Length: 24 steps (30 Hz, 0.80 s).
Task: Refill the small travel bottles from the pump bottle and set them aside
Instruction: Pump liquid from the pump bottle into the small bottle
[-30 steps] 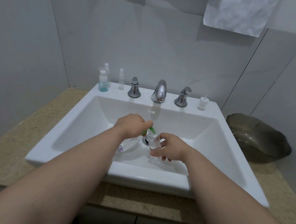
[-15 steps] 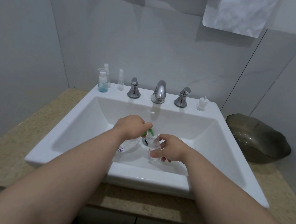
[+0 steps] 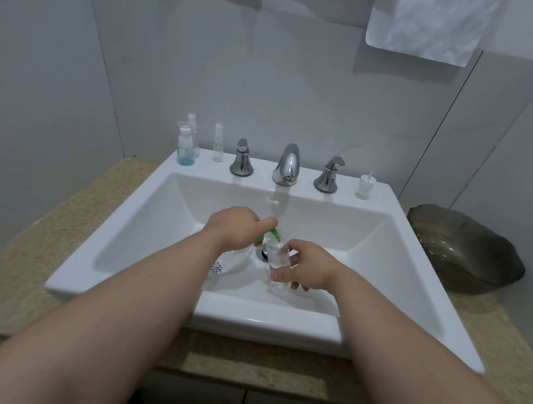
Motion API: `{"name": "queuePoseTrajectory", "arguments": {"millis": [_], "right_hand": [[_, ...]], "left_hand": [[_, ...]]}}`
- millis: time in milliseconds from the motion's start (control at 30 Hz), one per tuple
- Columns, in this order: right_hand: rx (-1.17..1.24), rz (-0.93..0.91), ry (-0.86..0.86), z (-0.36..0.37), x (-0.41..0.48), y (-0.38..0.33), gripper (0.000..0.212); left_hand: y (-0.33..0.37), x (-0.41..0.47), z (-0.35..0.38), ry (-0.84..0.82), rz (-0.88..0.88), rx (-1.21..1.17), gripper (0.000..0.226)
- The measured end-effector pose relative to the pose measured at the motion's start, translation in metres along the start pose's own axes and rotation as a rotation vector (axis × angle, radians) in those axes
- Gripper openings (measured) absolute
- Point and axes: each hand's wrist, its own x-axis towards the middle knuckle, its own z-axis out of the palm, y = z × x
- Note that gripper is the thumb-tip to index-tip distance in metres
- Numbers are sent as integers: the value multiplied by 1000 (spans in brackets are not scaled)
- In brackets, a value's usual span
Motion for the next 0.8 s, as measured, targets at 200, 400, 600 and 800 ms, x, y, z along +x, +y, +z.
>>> {"name": "queuePoseTrajectory", "arguments": {"millis": [200, 400, 600, 800], "right_hand": [[3, -3, -2, 1, 0, 1, 49], [-2, -3, -5, 1, 1, 1, 48], [1, 1, -8, 1, 0, 0, 47], [8, 1, -3, 1, 0, 1, 44]], "left_hand": [[0, 3, 1, 19, 26, 24, 51], [0, 3, 0, 17, 18, 18, 47], [1, 3, 0, 8, 18, 24, 46], [-3, 0, 1, 15, 15, 21, 59]]}}
